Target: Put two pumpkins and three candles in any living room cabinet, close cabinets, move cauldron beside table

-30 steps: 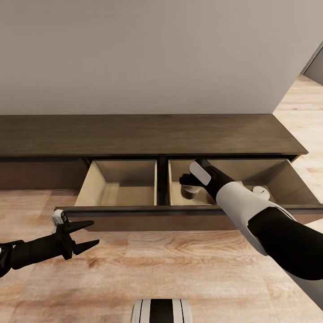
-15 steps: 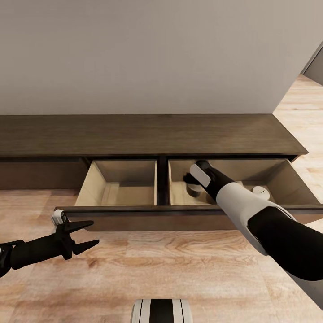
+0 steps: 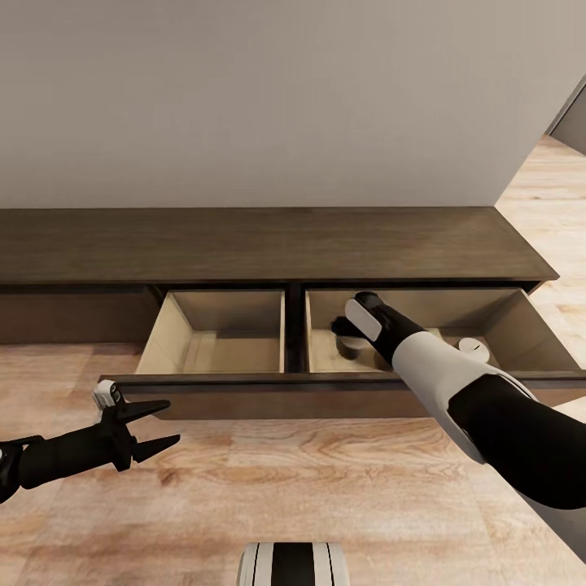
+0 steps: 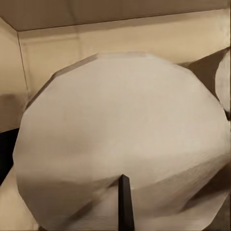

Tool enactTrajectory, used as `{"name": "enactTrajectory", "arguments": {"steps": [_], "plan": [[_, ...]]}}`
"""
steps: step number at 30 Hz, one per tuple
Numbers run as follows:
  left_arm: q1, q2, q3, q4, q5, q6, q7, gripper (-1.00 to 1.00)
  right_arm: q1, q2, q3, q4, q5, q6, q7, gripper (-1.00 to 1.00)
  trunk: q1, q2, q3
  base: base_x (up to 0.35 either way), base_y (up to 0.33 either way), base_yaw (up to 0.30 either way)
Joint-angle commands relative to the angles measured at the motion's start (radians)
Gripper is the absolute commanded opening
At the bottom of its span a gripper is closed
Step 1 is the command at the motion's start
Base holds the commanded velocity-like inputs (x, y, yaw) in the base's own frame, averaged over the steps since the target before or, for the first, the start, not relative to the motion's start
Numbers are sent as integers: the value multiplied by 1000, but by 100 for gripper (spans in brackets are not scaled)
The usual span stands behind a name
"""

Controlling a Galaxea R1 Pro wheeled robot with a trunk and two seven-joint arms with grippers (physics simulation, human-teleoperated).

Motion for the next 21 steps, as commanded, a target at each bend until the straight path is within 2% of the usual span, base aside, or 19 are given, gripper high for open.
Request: {"name": "enactTrajectory", "arguments": {"steps": [1, 3, 4, 5, 6, 7, 8, 9, 10, 11, 13, 16, 19, 21], "plan": [[-1, 1, -2, 1, -7, 0, -10, 100, -1, -1, 7, -1, -13, -7, -41, 100, 0, 0, -1, 0, 0, 0], [-1, 1, -2, 1, -7, 0, -10, 100, -1, -1, 4, -1, -11, -7, -74, 100, 0, 0, -1, 0, 0, 0], [-1, 1, -2, 1, -7, 0, -10, 100, -1, -1, 0, -1, -18, 2, -63, 100, 0, 0, -1, 0, 0, 0], [-1, 1, -2, 1, -7, 0, -10, 100, -1, -1, -2, 0, -31, 21, -21, 100, 0, 0, -1, 0, 0, 0], [-1, 1, -2, 1, -7, 0, -10, 100, -1, 0, 5, 2, -41, 59, 63, 100, 0, 0, -1, 0, 0, 0], [-1, 0, -2, 0, -7, 0, -10, 100, -1, 0, 15, -1, -25, 48, 35, 100, 0, 0, -1, 0, 0, 0], [-1, 0, -2, 1, -7, 0, -10, 100, -1, 0, 21, -4, -8, 26, -31, 100, 0, 0, -1, 0, 0, 0], [-1, 1, -2, 1, -7, 0, -10, 100, -1, 0, 23, -6, -7, 10, -81, 100, 0, 0, -1, 0, 0, 0], [-1, 1, -2, 1, -7, 0, -10, 100, -1, 0, 25, -8, -18, 5, -98, 100, 0, 0, -1, 0, 0, 0], [-1, 1, -2, 1, -7, 0, -10, 100, -1, -1, 27, -8, -51, 18, -53, 100, 0, 0, -1, 0, 0, 0], [-1, 1, -2, 1, -7, 0, -10, 100, -1, 0, 34, -6, -73, 48, 9, 100, 0, 0, -1, 0, 0, 0], [-1, 1, -2, 1, -7, 0, -10, 100, -1, 4, 39, -7, -48, 55, -52, 100, 0, 0, -1, 0, 0, 0], [-1, 1, -2, 1, -7, 0, -10, 100, -1, 7, 33, -4, -53, 61, -47, 100, 0, 0, -1, 0, 0, 0], [-1, 1, -2, 1, -7, 0, -10, 100, -1, 8, 31, -8, -52, 67, -10, 100, 0, 0, -1, 0, 0, 0]]}}
